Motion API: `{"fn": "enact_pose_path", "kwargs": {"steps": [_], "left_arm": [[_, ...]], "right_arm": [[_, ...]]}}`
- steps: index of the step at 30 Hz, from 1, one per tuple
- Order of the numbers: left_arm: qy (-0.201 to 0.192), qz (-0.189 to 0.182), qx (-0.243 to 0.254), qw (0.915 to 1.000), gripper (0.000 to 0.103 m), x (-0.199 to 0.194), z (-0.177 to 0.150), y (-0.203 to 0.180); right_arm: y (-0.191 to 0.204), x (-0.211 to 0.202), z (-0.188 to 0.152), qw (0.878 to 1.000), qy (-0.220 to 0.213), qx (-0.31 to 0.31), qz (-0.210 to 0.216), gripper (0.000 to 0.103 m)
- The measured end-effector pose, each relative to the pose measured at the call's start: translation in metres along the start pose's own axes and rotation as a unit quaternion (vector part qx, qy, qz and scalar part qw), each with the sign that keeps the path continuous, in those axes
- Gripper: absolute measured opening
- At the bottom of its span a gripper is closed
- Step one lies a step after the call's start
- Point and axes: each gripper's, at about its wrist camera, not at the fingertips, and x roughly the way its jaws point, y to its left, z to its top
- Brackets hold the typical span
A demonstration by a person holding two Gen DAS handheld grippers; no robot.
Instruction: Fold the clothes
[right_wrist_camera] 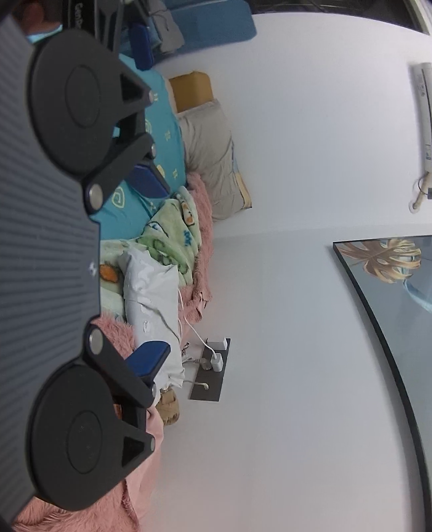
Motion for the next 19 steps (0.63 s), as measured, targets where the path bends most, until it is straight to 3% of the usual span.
{"fn": "enact_pose_path", "kwargs": {"steps": [19], "left_arm": [[-0.002,0.011,0.001,0.9999,0.103,-0.0044,-0.0012,0.0001]], "right_arm": [[0.0044,-0.0100,-0.0024,1.000,0.011,-0.012,-0.013,0.094]]}}
